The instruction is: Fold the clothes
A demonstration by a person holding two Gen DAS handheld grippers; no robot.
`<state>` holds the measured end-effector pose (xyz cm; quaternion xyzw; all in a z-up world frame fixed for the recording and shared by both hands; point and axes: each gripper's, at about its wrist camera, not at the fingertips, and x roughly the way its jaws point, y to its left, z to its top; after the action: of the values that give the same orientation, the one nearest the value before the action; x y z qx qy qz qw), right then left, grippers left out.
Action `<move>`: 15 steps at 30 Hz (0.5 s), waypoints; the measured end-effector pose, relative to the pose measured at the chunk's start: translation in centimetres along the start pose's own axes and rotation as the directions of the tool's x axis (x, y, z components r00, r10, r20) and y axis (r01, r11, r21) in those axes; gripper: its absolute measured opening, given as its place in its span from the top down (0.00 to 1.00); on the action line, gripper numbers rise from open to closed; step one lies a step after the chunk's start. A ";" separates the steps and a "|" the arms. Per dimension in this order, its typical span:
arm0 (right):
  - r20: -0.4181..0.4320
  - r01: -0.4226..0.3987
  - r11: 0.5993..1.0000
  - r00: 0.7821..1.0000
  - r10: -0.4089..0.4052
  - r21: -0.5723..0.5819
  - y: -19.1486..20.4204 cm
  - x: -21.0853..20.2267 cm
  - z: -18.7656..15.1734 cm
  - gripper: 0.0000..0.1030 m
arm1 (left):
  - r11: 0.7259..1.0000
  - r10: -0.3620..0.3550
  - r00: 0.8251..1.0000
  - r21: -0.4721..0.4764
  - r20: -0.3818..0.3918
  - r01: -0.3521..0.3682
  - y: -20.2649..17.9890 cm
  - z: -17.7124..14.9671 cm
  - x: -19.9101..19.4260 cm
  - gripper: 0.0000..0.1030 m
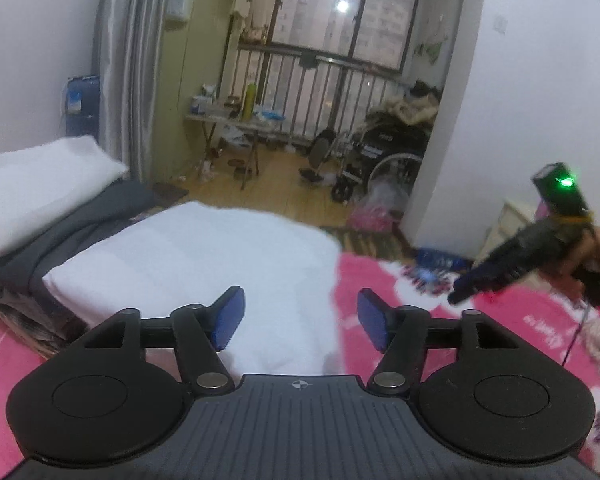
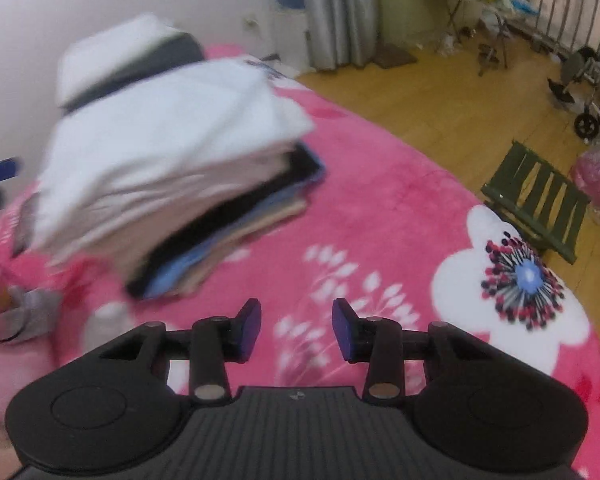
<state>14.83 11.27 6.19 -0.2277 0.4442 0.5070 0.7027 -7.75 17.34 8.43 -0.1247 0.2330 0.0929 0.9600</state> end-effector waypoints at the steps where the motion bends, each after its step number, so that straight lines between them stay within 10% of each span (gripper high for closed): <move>1: 0.010 0.013 1.000 1.000 -0.013 -0.003 1.4 -1.6 -0.6 0.49 | 1.000 0.000 1.000 -0.004 0.007 0.000 -0.8 0.1 -0.4 0.32; 7: 0.060 0.070 0.998 0.996 -0.070 -0.006 8.2 -8.1 -3.4 0.36 | 1.000 0.018 1.000 0.011 0.014 -0.018 -4.3 0.2 -3.3 0.04; 15: 0.200 0.158 0.986 0.969 -0.147 -0.045 15.5 -15.4 -4.0 0.31 | 0.978 0.141 0.990 -0.153 0.005 -0.138 -5.3 1.7 -7.1 0.00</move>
<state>-2.29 6.22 19.42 -0.2315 0.3384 0.4847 0.7726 -11.97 11.91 14.26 -0.1804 0.2257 0.1784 0.9406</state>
